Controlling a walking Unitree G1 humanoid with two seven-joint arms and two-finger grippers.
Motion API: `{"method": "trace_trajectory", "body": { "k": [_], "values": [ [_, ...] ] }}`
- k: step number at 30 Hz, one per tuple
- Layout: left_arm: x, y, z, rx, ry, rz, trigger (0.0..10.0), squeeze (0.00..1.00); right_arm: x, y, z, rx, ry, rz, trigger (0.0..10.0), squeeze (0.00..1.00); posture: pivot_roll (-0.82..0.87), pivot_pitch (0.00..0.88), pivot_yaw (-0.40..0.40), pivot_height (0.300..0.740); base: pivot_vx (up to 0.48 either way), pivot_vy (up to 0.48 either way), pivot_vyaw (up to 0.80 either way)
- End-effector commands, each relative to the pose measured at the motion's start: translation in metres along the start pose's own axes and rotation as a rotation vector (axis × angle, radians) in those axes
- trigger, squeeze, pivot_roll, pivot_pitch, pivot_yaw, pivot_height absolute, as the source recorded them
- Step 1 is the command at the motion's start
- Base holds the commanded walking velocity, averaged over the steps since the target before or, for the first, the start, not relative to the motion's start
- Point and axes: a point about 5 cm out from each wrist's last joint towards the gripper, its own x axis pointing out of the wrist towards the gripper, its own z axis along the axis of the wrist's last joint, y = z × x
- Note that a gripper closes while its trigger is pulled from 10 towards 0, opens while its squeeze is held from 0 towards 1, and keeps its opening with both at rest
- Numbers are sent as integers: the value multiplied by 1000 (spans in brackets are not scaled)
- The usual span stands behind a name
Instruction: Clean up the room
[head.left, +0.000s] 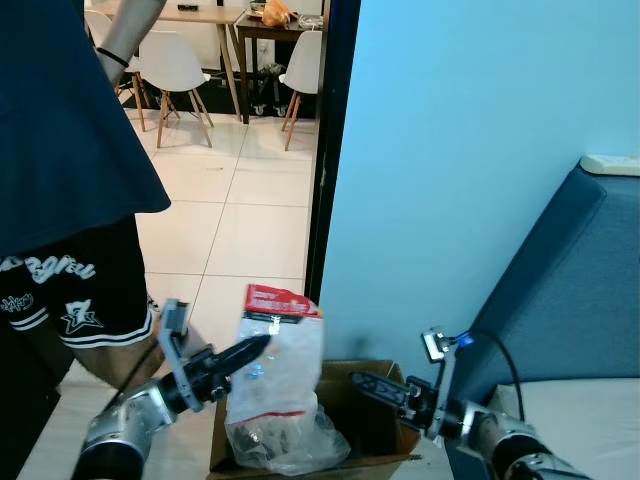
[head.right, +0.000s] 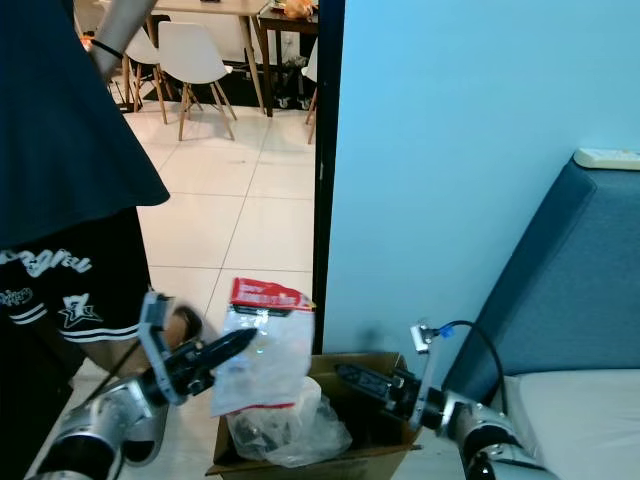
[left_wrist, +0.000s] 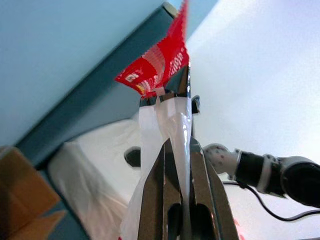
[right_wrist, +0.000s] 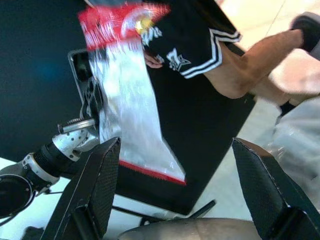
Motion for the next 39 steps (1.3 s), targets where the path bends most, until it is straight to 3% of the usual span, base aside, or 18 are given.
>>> {"method": "trace_trajectory", "body": {
  "k": [1, 8, 13, 15, 18, 22, 25, 30, 35, 39],
  "values": [
    [8, -2, -2, -12, 20, -32, 10000, 0, -5, 2, 4, -8, -21, 31, 10000, 0, 205, 0, -33, 740, 0, 0, 0],
    [19, 3, -10, -54, 22, 9, 10000, 0, -12, 6, 13, -50, -39, 67, 10000, 0, 201, 0, -29, 740, 0, 0, 0],
    [25, 0, -13, -107, 10, -36, 10000, 0, -11, 5, 10, -61, -17, 62, 10000, 0, 192, 0, -18, 740, 0, 0, 0],
    [27, -1, -13, -122, 5, -51, 10000, 0, -11, 4, 7, -68, 14, 49, 10000, 0, 186, 0, -17, 740, 0, 0, 0],
    [36, -7, -14, -156, 3, -124, 10000, 0, -9, 0, -8, -105, 156, 4, 10000, 0, 177, 0, -15, 740, 0, 0, 0],
    [41, -15, -14, -187, 7, -208, 10000, 0, -11, -1, -10, -123, 180, -17, 10000, 0, 175, 0, -12, 740, 0, 0, 0],
    [42, -16, -15, -190, 14, -218, 10000, 0, -13, -1, -9, -125, 178, -21, 10000, 0, 173, 0, -11, 740, 0, 0, 0],
    [41, -23, -25, -269, 69, -294, 10000, 0, -24, 0, -1, -165, 165, -26, 10000, 0, 162, 0, 3, 740, 0, 0, 0],
    [44, -22, -42, -288, 139, -263, 10000, 0, -24, 5, 10, -203, 100, 12, 10000, 0, 157, 0, 23, 740, 0, 0, 0],
    [67, -19, -52, -286, 161, -208, 10000, 0, -19, 11, 18, -249, 70, 78, 10000, 0, 153, 0, 25, 740, 0, 0, 0]
  ]
}}
